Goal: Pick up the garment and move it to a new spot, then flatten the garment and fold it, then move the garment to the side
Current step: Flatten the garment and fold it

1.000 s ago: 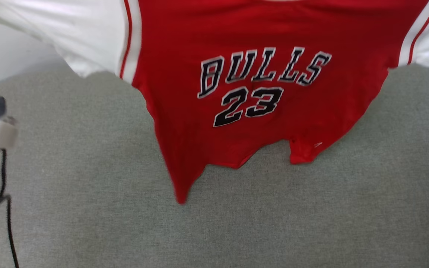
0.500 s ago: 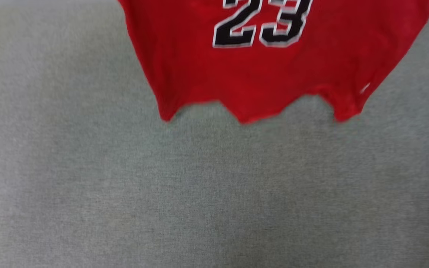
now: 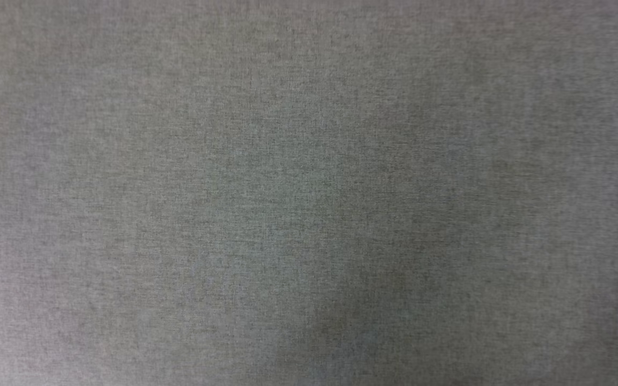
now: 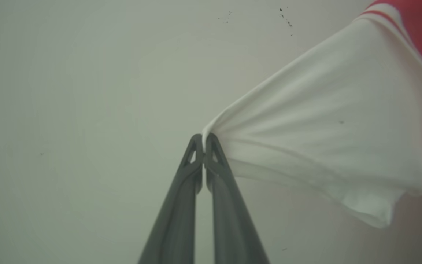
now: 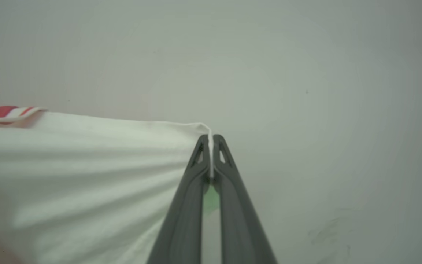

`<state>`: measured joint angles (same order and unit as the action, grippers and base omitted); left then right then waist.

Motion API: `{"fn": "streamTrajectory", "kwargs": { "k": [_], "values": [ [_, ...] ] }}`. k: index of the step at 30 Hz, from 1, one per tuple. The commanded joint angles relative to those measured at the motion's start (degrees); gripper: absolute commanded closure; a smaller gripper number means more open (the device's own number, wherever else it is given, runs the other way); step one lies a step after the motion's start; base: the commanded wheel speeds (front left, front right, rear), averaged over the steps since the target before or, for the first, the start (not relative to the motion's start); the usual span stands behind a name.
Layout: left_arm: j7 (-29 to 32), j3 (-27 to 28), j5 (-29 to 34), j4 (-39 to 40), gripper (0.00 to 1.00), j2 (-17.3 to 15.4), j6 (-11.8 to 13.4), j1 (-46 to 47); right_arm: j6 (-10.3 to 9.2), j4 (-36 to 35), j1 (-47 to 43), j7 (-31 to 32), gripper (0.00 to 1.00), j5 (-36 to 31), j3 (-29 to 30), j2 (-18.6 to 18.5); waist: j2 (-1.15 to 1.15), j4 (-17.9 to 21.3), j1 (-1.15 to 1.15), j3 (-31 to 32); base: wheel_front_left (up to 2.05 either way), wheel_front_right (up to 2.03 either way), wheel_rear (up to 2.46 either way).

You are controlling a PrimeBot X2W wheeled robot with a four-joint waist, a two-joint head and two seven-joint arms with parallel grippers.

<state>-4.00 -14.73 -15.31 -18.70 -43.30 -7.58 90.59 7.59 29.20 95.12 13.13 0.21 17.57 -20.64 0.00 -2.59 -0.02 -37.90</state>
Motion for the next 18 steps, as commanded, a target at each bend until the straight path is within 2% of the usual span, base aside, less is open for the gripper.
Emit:
{"fn": "streamTrajectory", "kwargs": {
  "k": [1, 5, 9, 13, 18],
  "values": [
    [-1.14, 0.07, 0.44, -2.16, 1.0, -0.33, 0.3, 1.67, -0.18, 1.08, 1.4, -1.36, 1.0, -1.2, 1.18, -0.23, 0.0, -0.53, 0.02, -1.43, 0.0, 0.0, 0.0],
    [-5.59, -2.26, 0.67, -8.21, 1.0, 1.44, 0.25, 3.35, -0.18, 5.28, 0.33, -5.6, 1.0, -2.49, 0.51, 1.29, 0.0, -0.73, 0.02, -1.79, 0.0, 0.0, 0.0],
    [-8.49, -4.25, -0.57, -12.58, 1.0, 3.31, 0.22, -0.39, -0.17, 7.9, -4.12, -7.95, 1.0, -1.29, 0.6, 2.54, 0.0, -0.92, 0.02, -1.16, 0.0, 0.0, 0.0],
    [-10.36, -4.36, -2.7, -14.26, 1.0, 5.73, 0.71, -7.61, -0.16, 9.41, -11.02, -10.15, 1.0, 1.09, 0.03, 2.92, 0.0, -1.25, 0.02, 1.29, 0.0, 0.0, 0.0],
    [-11.16, -4.9, -4.77, -13.4, 1.0, 9.05, 1.54, -20.91, -0.16, 11.25, -22.83, -11.83, 1.0, 3.6, -2.92, 1.85, 0.0, -1.15, 0.02, 6.11, 0.0, 0.0, 0.0]
  ]
}}
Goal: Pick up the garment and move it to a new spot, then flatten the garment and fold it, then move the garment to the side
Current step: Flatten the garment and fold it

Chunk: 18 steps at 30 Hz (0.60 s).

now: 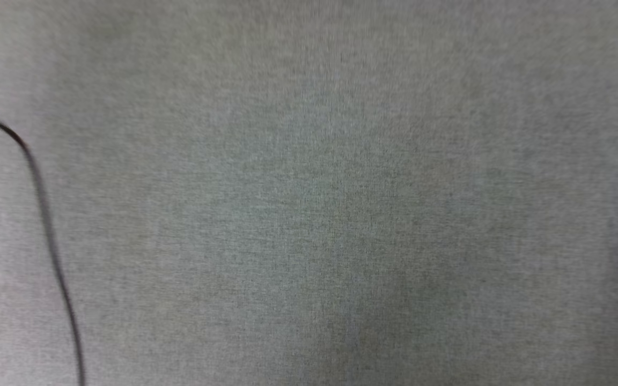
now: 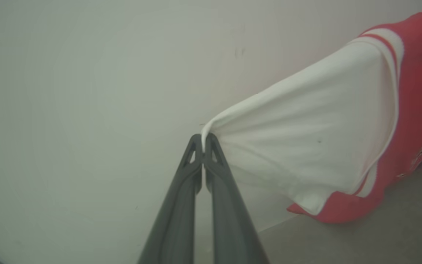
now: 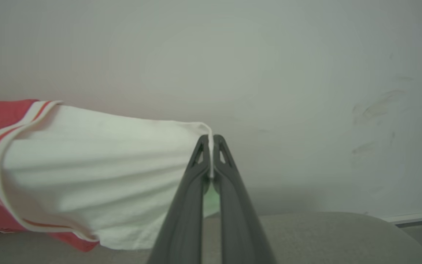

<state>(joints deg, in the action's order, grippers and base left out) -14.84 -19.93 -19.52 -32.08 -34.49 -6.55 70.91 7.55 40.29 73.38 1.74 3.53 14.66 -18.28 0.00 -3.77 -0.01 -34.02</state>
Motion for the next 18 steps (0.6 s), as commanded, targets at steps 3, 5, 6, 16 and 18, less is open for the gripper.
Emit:
{"fn": "streamTrajectory", "kwargs": {
  "k": [3, 5, 6, 16, 18],
  "values": [
    [-0.43, 1.37, -2.08, 2.59, 1.0, 2.31, 2.18, -10.6, -0.12, 0.8, -7.92, -1.1, 1.0, 3.7, -1.1, -0.63, 0.0, 0.31, 0.01, 5.66, 0.0, 0.0, 0.0],
    [-0.46, 1.94, -2.75, 4.79, 1.0, 3.25, 3.3, -17.3, -0.12, 1.22, -12.28, -0.76, 1.0, 6.01, -2.3, -0.53, 0.0, 0.8, 0.01, 7.73, 0.0, 0.0, 0.0],
    [-0.47, 2.26, -2.82, 5.89, 1.0, 3.55, 3.87, -20.41, -0.11, 1.33, -14.52, -0.37, 1.0, 6.81, -3.86, -0.76, 0.0, 1.02, 0.01, 8.71, 0.0, 0.0, 0.0],
    [-0.49, 2.02, -4.37, 9.71, 1.0, 5.55, 7.52, -46.29, -0.12, -0.8, -34.02, 3.38, 1.0, 18.96, -13.38, -3.96, 0.0, 2.22, 0.01, 18.65, 0.0, 0.0, 0.0],
    [-0.04, 1.75, -5.12, 9.89, 1.0, 5.67, 7.69, -50.12, -0.12, -2.16, -37.86, 4.31, 1.0, 21.54, -14.72, -4.64, 0.0, 2.4, 0.01, 20.16, 0.0, 0.0, 0.0]
  ]
}}
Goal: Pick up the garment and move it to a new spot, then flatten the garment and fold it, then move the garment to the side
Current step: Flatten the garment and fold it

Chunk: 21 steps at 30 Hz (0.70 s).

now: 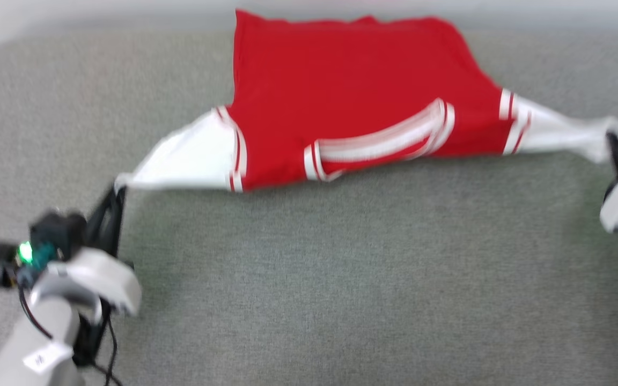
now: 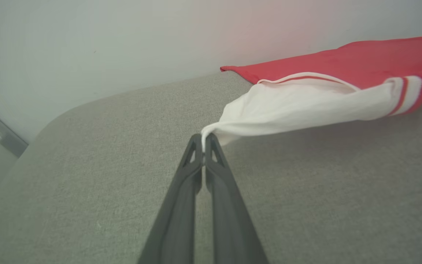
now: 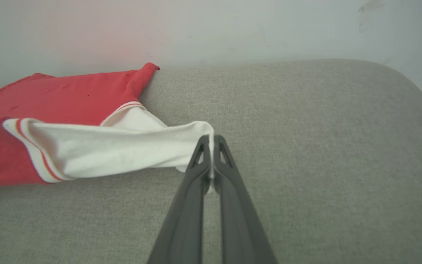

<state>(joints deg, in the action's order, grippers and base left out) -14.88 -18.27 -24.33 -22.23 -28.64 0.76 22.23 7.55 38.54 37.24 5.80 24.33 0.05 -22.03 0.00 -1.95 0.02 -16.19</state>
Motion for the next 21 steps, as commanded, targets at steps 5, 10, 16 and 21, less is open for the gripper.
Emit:
{"fn": "streamTrajectory", "kwargs": {
  "k": [5, 10, 16, 21],
  "values": [
    [1.29, -1.23, -0.71, 0.72, 1.0, -0.85, 0.51, -7.84, -0.12, -4.3, -10.91, 3.05, 1.0, 5.63, -4.33, -3.05, 0.0, 0.73, -0.02, 5.77, 0.0, 0.0, 0.0],
    [1.91, -2.04, -1.28, 1.35, 1.0, -0.99, 1.34, -12.76, -0.12, -7.99, -18.64, 5.34, 1.0, 8.6, -8.38, -6.16, 0.0, 0.88, -0.02, 9.29, 0.0, 0.0, 0.0],
    [3.75, -2.11, -2.69, 2.91, 1.0, -1.95, 1.61, -17.75, -0.12, -11.03, -23.67, 9.08, 1.0, 13.26, -10.24, -8.69, 0.0, 1.26, -0.02, 12.06, 0.0, 0.0, 0.0],
    [5.86, -1.43, -4.47, 6.27, 1.0, -3.86, 2.16, -23.1, -0.12, -14.73, -28.72, 14.99, 1.0, 18.91, -11.08, -11.42, 0.0, 1.2, -0.02, 13.62, 0.0, 0.0, 0.0]
  ]
}}
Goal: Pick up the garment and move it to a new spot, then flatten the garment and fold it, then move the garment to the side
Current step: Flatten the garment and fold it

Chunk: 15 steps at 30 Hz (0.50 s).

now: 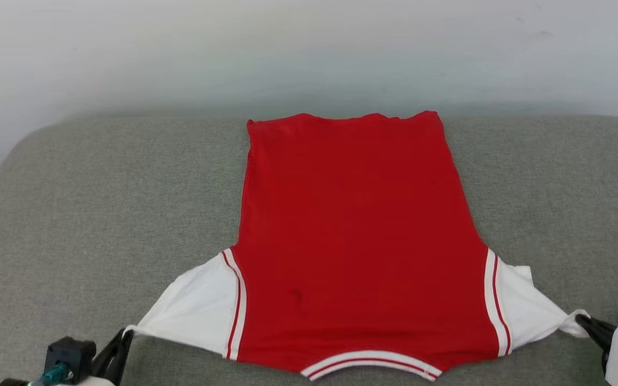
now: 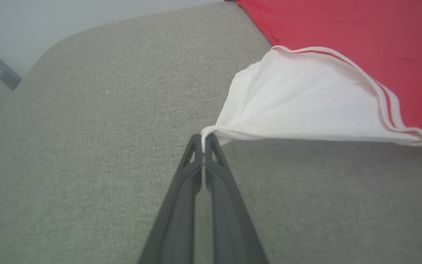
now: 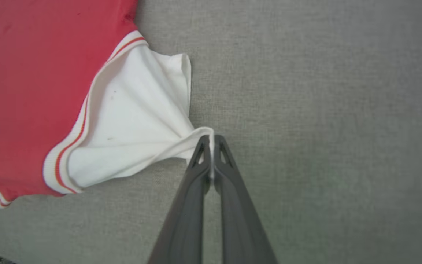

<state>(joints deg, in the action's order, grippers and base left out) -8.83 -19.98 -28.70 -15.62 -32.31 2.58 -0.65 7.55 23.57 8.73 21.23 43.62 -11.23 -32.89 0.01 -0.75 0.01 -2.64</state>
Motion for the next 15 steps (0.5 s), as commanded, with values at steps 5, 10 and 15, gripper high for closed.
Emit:
{"fn": "streamTrajectory", "kwargs": {
  "k": [5, 10, 15],
  "values": [
    [3.62, -0.21, -1.95, 4.37, 1.0, -2.2, -0.31, -5.32, -0.12, -3.72, -5.61, 5.99, 1.0, 3.12, 0.11, -3.33, -0.01, -0.19, -0.01, 0.48, 0.0, 0.0, 0.0],
    [7.61, -1.56, -3.65, 10.17, 1.0, -2.56, -0.83, -8.12, -0.11, -7.34, -9.02, 10.85, 1.0, 5.75, 1.66, -4.22, -0.01, -0.89, -0.01, 0.11, 0.0, 0.0, 0.0],
    [11.22, -3.32, -3.58, 15.76, 1.0, -2.4, -1.18, -6.24, -0.11, -9.43, -8.63, 13.72, 0.0, 5.96, 5.33, -3.69, -0.01, -2.46, -0.01, -1.54, 0.0, 0.0, 0.0]
  ]
}}
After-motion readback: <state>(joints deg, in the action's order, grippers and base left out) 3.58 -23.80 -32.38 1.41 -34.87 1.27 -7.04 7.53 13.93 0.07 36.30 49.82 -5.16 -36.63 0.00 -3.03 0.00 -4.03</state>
